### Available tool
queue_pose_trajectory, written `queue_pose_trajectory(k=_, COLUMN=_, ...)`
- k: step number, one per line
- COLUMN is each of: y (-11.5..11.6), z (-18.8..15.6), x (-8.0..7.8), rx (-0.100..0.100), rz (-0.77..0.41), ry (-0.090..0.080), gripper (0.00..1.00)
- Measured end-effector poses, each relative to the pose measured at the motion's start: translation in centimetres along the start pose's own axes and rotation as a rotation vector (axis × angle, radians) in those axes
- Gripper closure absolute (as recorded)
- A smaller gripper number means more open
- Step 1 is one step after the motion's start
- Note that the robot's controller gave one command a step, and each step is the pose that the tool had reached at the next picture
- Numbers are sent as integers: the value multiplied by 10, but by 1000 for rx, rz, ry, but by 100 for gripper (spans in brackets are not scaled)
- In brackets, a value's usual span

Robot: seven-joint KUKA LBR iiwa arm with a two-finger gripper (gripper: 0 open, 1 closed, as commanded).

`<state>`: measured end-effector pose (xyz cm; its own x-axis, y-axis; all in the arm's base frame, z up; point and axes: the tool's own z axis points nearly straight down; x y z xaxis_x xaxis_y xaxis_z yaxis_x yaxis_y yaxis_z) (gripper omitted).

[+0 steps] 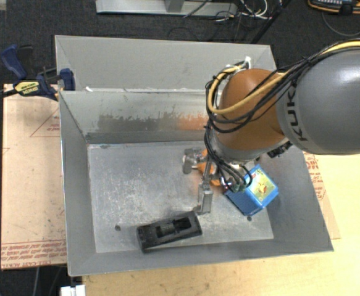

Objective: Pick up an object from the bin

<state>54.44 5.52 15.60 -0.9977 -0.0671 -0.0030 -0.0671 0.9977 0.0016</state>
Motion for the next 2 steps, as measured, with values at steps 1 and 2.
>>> queue_pose_trajectory(k=1, y=-17, z=26, x=4, rx=-1, rz=129, ry=5, gripper=0)
queue_pose_trajectory(k=2, y=-23, z=61, x=32, rx=1, rz=-34, ry=-7, gripper=0)
